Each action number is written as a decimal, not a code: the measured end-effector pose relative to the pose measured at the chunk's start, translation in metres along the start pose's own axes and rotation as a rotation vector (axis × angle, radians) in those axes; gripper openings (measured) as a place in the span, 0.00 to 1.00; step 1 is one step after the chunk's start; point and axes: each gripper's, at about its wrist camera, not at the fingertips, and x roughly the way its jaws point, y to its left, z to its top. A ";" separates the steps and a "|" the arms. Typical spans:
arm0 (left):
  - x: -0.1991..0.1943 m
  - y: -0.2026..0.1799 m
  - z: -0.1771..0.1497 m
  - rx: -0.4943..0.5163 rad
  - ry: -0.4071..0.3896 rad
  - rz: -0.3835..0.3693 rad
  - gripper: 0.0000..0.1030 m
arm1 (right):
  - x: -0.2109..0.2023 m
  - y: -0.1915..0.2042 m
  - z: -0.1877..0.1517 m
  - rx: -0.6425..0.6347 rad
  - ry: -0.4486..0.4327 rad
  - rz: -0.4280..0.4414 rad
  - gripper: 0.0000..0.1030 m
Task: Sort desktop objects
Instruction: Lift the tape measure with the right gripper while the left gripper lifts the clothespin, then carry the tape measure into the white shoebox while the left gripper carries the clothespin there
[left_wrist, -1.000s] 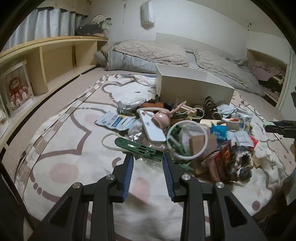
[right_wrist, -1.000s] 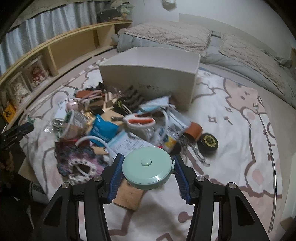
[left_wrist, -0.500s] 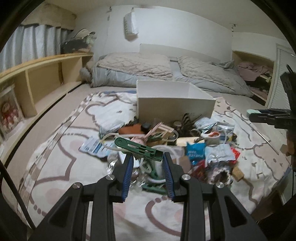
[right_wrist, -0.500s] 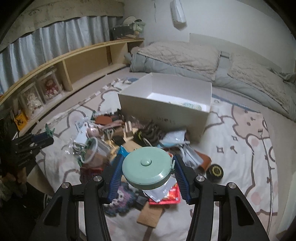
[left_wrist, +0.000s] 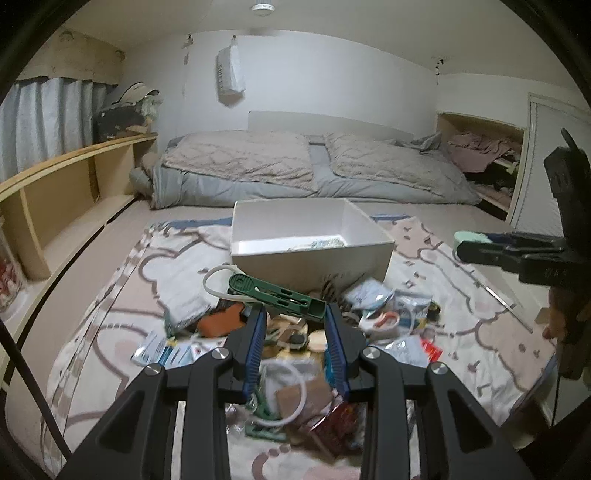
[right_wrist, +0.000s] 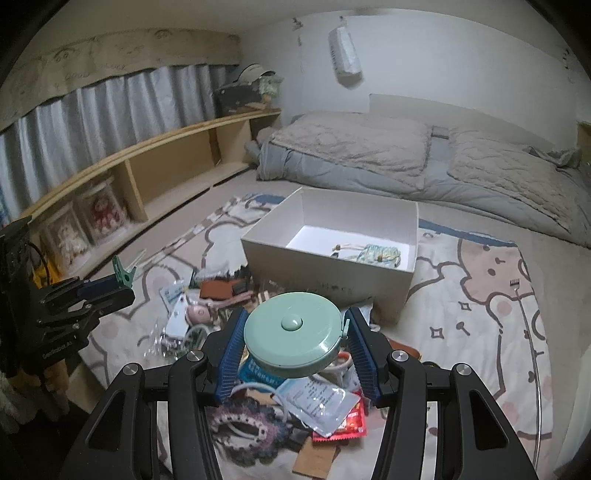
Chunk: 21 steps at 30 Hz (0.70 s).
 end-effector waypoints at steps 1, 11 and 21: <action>0.000 -0.001 0.004 0.001 -0.005 -0.002 0.31 | -0.001 -0.001 0.003 0.006 -0.005 -0.004 0.53; 0.013 -0.011 0.046 0.024 -0.053 -0.002 0.31 | -0.007 -0.009 0.031 0.057 -0.055 -0.038 0.53; 0.038 -0.013 0.088 0.022 -0.107 0.028 0.31 | 0.001 0.000 0.079 0.017 -0.125 -0.086 0.53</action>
